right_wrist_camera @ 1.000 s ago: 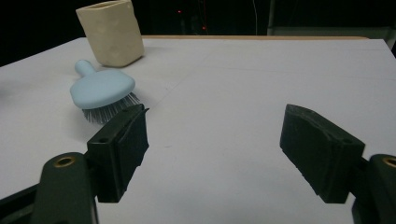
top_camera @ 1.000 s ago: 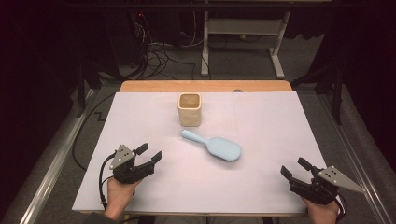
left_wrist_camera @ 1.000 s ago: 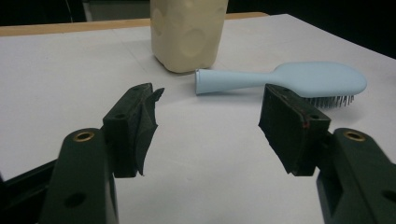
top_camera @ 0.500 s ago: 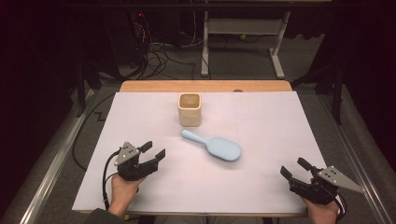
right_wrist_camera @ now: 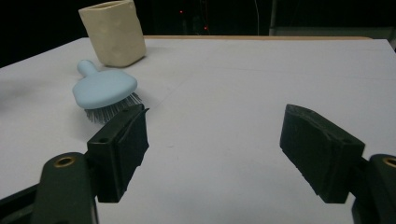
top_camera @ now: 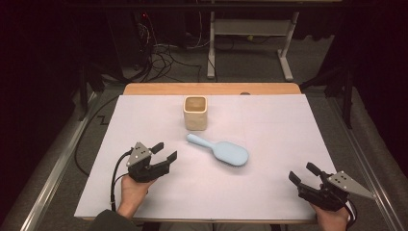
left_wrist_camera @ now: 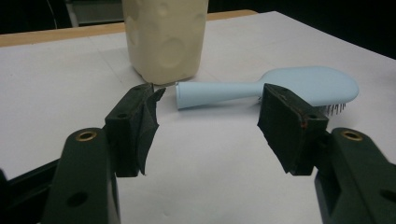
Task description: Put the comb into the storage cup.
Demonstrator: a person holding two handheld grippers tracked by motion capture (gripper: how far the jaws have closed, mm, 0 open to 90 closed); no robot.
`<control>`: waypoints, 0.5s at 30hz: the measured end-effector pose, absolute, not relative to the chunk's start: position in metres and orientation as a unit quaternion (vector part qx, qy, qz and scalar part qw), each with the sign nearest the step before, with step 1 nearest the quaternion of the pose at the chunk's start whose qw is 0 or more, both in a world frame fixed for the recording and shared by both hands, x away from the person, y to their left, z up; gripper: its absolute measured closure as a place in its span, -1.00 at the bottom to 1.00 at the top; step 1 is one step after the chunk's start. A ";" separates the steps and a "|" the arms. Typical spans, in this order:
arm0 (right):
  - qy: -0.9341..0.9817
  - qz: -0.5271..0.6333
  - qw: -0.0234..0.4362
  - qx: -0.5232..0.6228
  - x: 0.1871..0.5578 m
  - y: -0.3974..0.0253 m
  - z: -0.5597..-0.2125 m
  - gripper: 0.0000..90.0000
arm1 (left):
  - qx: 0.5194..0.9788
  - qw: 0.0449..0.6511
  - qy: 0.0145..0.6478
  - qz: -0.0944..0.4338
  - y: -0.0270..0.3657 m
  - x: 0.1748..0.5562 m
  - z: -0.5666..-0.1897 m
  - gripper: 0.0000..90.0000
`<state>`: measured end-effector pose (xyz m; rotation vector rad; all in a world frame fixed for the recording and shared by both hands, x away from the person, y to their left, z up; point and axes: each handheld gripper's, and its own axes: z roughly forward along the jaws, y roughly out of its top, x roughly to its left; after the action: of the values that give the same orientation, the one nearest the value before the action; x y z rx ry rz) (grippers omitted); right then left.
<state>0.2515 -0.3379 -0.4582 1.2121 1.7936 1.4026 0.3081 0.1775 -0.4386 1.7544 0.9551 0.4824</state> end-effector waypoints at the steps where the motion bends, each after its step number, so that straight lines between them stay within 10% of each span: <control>1: 0.668 0.522 0.277 0.452 0.252 -0.338 -0.458 -0.47 | 0.732 0.517 0.396 0.201 0.176 0.309 -0.438 -0.16; 15: 0.668 0.524 0.276 0.451 0.252 -0.338 -0.458 -0.47 | 0.741 0.513 0.386 0.196 0.159 0.322 -0.432 -0.14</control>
<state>0.2519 -0.3379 -0.4583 1.2113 1.7956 1.4075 0.3216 0.1590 -0.4323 1.7815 0.9290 0.4709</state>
